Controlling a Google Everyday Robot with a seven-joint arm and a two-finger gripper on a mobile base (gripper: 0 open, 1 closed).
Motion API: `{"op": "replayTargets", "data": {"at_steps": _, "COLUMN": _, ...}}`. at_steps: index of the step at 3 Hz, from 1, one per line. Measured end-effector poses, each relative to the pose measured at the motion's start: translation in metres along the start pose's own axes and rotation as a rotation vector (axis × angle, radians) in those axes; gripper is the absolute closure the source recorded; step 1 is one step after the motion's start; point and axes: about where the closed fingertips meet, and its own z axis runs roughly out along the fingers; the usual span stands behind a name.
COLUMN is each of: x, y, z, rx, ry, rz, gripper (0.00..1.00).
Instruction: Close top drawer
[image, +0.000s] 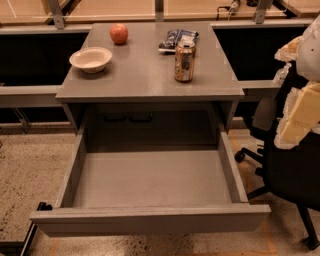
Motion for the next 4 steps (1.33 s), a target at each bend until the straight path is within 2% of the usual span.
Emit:
{"op": "replayTargets", "data": {"at_steps": 1, "x": 0.000, "y": 0.000, "z": 0.000, "rx": 0.000, "ry": 0.000, "rz": 0.000, "gripper": 0.00}}
{"op": "replayTargets", "data": {"at_steps": 2, "x": -0.001, "y": 0.000, "z": -0.002, "rx": 0.008, "ry": -0.002, "rz": -0.001, "gripper": 0.16}}
{"op": "replayTargets", "data": {"at_steps": 3, "x": 0.008, "y": 0.008, "z": 0.006, "rx": 0.005, "ry": -0.001, "rz": 0.018, "gripper": 0.39}}
{"op": "replayTargets", "data": {"at_steps": 4, "x": 0.025, "y": 0.038, "z": 0.021, "rx": -0.015, "ry": 0.008, "rz": 0.042, "gripper": 0.63}}
